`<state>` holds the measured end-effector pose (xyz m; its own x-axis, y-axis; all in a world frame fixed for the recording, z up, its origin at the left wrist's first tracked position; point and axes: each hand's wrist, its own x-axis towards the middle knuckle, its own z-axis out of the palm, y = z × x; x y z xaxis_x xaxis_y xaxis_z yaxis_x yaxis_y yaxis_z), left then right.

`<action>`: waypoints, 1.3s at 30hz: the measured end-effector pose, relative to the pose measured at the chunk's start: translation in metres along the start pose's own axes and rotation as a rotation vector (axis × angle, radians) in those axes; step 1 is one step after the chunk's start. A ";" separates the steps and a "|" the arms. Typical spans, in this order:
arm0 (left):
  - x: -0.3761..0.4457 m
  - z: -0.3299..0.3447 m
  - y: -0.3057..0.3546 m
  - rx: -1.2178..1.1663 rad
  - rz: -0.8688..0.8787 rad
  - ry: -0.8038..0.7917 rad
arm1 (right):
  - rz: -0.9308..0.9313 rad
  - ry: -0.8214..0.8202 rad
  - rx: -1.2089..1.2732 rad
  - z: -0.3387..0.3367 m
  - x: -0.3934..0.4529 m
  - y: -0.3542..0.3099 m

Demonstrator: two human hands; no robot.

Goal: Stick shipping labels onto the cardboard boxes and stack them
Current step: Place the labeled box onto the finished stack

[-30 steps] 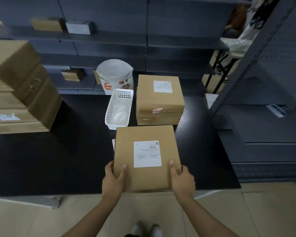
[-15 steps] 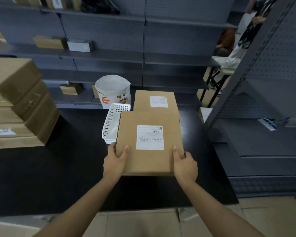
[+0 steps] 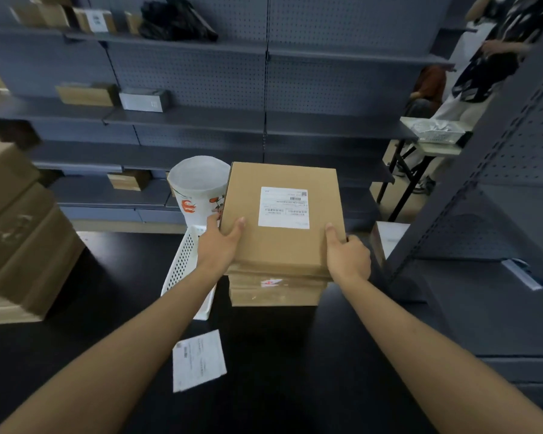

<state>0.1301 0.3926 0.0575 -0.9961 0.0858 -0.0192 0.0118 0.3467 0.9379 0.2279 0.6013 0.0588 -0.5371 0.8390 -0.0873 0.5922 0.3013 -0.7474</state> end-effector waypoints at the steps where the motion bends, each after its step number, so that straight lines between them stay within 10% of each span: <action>1: 0.011 0.005 0.002 0.013 -0.014 0.005 | 0.004 -0.010 -0.008 0.005 0.012 -0.004; 27: 0.053 0.029 -0.019 0.068 -0.199 0.016 | 0.123 -0.138 -0.211 0.035 0.061 -0.010; 34: 0.048 -0.012 -0.007 0.171 -0.129 0.026 | -0.341 0.200 -0.246 0.024 0.026 -0.041; 39: 0.039 -0.076 -0.011 0.712 0.123 -0.044 | -0.582 0.034 -0.382 0.047 -0.022 -0.086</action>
<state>0.0842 0.3212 0.0723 -0.9797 0.1954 0.0436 0.1920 0.8553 0.4813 0.1605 0.5355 0.0942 -0.8160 0.5045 0.2822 0.3869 0.8394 -0.3818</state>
